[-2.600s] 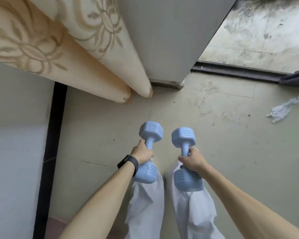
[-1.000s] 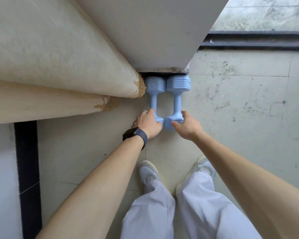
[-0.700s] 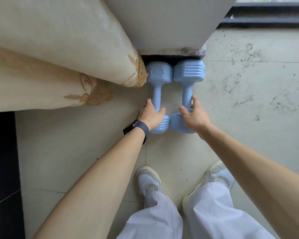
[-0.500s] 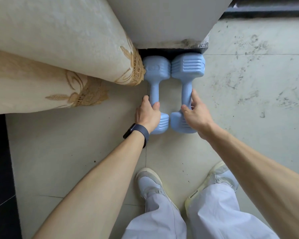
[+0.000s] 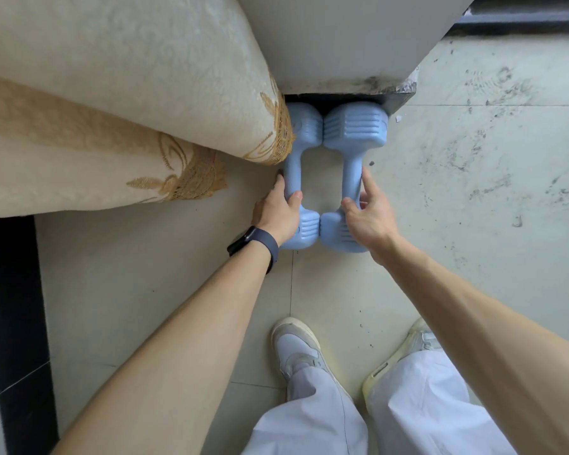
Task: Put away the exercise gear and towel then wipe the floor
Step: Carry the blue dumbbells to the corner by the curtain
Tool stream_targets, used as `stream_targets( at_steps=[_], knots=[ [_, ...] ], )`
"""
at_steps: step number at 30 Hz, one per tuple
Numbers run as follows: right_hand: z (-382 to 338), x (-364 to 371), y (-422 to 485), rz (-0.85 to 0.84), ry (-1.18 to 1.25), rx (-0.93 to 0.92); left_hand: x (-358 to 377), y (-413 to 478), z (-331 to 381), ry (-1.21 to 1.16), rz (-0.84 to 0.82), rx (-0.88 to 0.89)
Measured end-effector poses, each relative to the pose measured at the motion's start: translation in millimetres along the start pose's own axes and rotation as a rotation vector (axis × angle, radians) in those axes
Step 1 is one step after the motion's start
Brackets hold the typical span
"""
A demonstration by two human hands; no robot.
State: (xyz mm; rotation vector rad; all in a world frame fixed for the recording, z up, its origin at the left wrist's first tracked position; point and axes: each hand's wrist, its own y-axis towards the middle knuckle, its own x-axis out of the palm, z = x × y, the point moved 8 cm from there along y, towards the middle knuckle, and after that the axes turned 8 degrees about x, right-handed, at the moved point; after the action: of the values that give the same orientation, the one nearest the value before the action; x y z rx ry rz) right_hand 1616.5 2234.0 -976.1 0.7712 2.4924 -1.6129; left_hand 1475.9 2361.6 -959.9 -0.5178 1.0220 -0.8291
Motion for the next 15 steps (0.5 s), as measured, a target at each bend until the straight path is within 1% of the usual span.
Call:
stream_targets(
  at_steps=[2,4,6,9,12,15],
  knots=[
    [2,-4,-5,-0.005,-0.093,0.066,-1,-14,1,0.084,0.065,-0.007],
    [3,-14,-24,0.009,-0.243,0.099,1,-39,4,0.171,0.12,0.031],
    [4,-27,-59,0.012,-0.381,0.071,8,-75,5,0.22,0.066,0.039],
    [10,-49,-133,-0.055,-0.49,0.072,6,-135,18,0.285,-0.081,0.055],
    [2,-80,-218,-0.104,-0.584,0.098,-22,-199,46,0.364,-0.164,0.123],
    [-25,-114,-307,-0.14,-0.64,0.076,-68,-271,75,0.432,-0.217,0.1]
  ],
)
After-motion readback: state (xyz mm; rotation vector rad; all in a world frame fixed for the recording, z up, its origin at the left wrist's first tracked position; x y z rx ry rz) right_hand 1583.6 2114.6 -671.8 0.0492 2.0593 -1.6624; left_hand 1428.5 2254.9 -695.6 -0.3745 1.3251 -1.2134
